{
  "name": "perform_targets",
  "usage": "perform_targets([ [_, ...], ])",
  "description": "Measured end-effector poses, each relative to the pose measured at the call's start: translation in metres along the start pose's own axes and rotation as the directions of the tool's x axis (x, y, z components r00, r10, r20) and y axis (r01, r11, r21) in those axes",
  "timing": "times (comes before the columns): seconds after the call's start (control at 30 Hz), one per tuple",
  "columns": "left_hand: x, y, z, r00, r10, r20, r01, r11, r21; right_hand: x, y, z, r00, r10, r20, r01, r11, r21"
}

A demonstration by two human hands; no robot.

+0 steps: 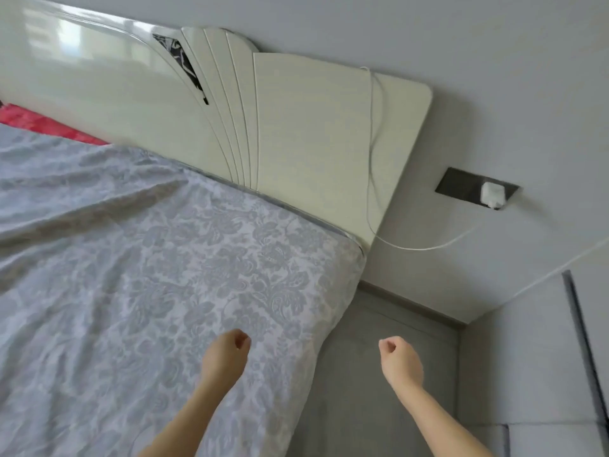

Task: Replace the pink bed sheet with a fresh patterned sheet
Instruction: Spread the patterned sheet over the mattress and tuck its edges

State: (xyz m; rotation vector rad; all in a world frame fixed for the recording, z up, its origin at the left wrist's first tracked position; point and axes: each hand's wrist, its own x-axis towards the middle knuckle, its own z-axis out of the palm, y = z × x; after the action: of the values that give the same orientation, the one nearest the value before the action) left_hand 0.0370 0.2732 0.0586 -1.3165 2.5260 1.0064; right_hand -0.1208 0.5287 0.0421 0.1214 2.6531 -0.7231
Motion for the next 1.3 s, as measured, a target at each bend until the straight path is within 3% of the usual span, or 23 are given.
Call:
perform_targets([
  [0.13, 0.057, 0.03, 0.005, 1.0, -0.024, -0.002, 0.024, 1.0, -0.002, 0.076, -0.032, 0.009, 0.999, -0.038, 0.009, 0.039, 0.998, -0.054],
  [0.27, 0.112, 0.062, 0.008, 1.0, -0.019, 0.012, 0.018, 0.999, 0.027, 0.145, -0.071, 0.025, 0.999, -0.014, 0.048, 0.014, 1.0, 0.009],
  [0.37, 0.155, 0.093, 0.02, 0.997, 0.069, 0.038, -0.073, 0.991, 0.108, 0.18, -0.09, 0.042, 0.997, 0.011, 0.079, -0.021, 0.992, 0.123],
  [0.43, 0.185, 0.118, 0.041, 0.981, 0.176, 0.077, -0.188, 0.963, 0.194, 0.2, -0.094, 0.055, 0.983, 0.082, 0.165, -0.125, 0.955, 0.268],
  [0.53, 0.233, 0.157, 0.079, 0.912, 0.367, 0.183, -0.406, 0.868, 0.284, 0.231, -0.089, 0.084, 0.908, 0.21, 0.364, -0.375, 0.796, 0.476],
  [0.67, 0.291, 0.206, 0.125, 0.751, 0.544, 0.373, -0.659, 0.638, 0.397, 0.265, -0.081, 0.119, 0.855, 0.139, 0.5, -0.444, 0.695, 0.566],
  [0.8, 0.339, 0.223, 0.164, 0.653, 0.569, 0.499, -0.755, 0.441, 0.485, 0.293, -0.091, 0.14, 0.798, 0.096, 0.595, -0.559, 0.487, 0.671],
  [0.97, 0.373, 0.233, 0.188, 0.611, 0.574, 0.545, -0.785, 0.355, 0.507, 0.319, -0.103, 0.165, 0.794, 0.091, 0.601, -0.604, 0.227, 0.764],
  [1.1, 0.382, 0.246, 0.19, 0.657, 0.488, 0.575, -0.747, 0.318, 0.583, 0.334, -0.108, 0.171, 0.831, 0.09, 0.549, -0.555, 0.192, 0.809],
  [1.2, 0.388, 0.253, 0.192, 0.666, 0.419, 0.617, -0.745, 0.335, 0.577, 0.338, -0.11, 0.17, 0.851, 0.121, 0.512, -0.524, 0.268, 0.808],
  [1.3, 0.391, 0.249, 0.183, 0.631, 0.512, 0.583, -0.769, 0.314, 0.556, 0.339, -0.116, 0.178, 0.88, 0.179, 0.439, -0.473, 0.39, 0.79],
])
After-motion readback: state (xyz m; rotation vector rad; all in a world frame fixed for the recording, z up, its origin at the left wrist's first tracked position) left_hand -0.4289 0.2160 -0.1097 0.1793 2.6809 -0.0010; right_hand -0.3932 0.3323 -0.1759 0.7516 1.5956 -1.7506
